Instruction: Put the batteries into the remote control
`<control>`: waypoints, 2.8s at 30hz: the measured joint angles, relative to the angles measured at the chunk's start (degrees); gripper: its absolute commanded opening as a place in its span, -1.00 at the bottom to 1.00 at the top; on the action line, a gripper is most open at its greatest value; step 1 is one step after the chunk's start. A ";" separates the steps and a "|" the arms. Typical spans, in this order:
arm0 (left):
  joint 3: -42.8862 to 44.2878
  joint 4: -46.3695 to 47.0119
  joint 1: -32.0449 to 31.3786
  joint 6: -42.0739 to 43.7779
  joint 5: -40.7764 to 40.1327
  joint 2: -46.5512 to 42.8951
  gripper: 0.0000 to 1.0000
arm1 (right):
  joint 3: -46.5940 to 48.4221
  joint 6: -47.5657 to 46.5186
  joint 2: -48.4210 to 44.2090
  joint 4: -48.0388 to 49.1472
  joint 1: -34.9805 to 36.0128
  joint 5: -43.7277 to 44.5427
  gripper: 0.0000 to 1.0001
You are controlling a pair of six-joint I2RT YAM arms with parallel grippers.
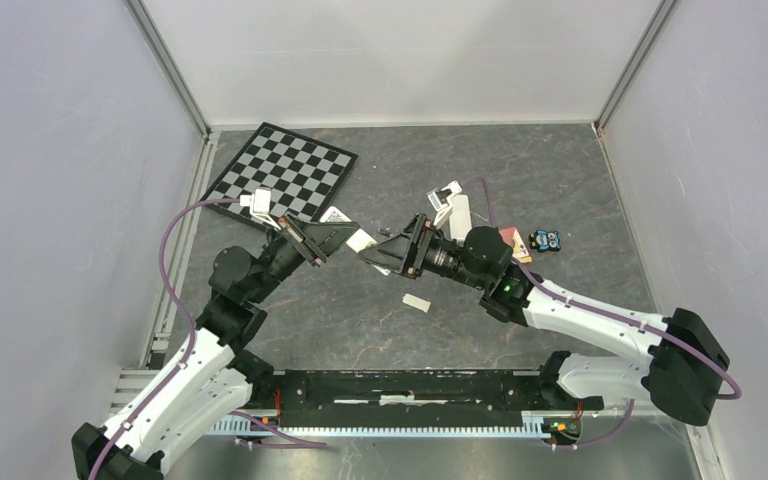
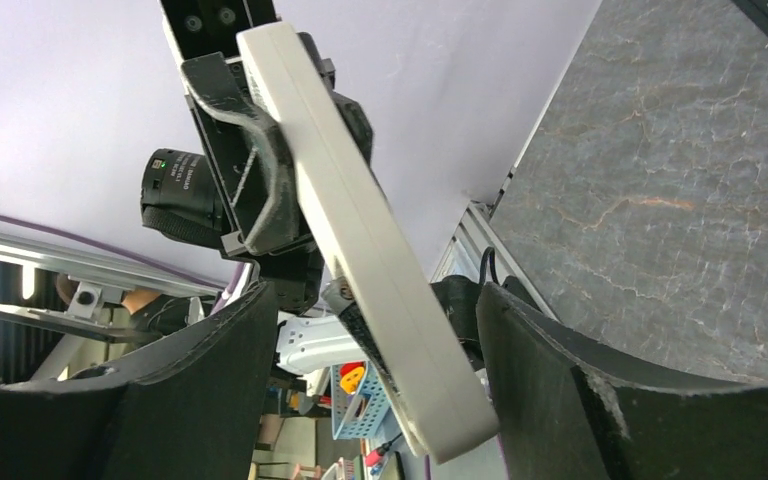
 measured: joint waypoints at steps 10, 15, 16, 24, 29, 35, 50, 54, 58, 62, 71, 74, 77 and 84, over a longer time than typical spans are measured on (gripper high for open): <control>-0.52 0.83 0.00 1.36 0.09 -0.46 -0.96 | -1.81 2.40 1.33 4.11 -0.17 -0.22 0.68; -1.38 1.64 0.00 1.55 0.09 -0.63 -0.96 | -1.81 2.16 1.33 4.70 -0.20 0.20 0.58; -1.51 1.68 0.00 1.57 0.11 -0.70 -0.96 | -1.81 2.14 1.38 4.76 -0.20 0.20 0.55; -1.75 2.34 0.00 1.77 0.13 -1.09 -0.96 | -1.81 1.77 2.08 5.25 -0.44 0.20 0.20; -2.19 3.82 0.00 1.73 0.15 -1.22 -0.96 | -1.81 1.29 2.21 5.38 -0.50 0.17 -0.06; -2.36 5.07 0.11 0.85 0.09 -1.36 -0.96 | -1.84 -0.39 2.05 6.45 -0.52 0.13 -0.22; -2.51 5.42 0.15 -0.70 0.11 -0.37 -0.96 | -6.27 -2.80 -0.72 10.43 -2.25 -0.02 0.46; -2.71 5.33 0.37 -0.72 0.13 -0.39 -0.96 | -9.81 -2.23 -2.14 15.85 -2.97 -0.55 0.20; -2.71 5.35 0.44 -0.72 0.15 -0.44 -0.96 | -10.71 -1.90 -1.90 18.08 -3.13 -1.55 -0.11; -2.71 5.57 0.48 -1.11 0.24 -0.48 -0.96 | -10.71 -2.64 -1.11 18.27 -3.19 -2.01 -0.39; -2.71 3.78 0.96 -1.81 0.04 -0.20 -0.96 | -10.69 -4.46 0.68 18.91 -3.54 -2.64 -0.46; -2.71 2.12 1.22 -1.55 -0.61 -0.26 -0.96 | -10.67 -5.33 1.44 18.69 -3.72 -2.71 0.33; -2.47 -2.73 1.22 1.64 -3.04 -0.83 -0.96 | -10.47 -7.54 1.99 16.41 -4.46 -3.69 0.61; -0.72 -22.45 1.49 11.82 -16.68 -3.89 -0.96 | -10.32 -15.19 0.92 11.39 -11.37 -5.53 0.67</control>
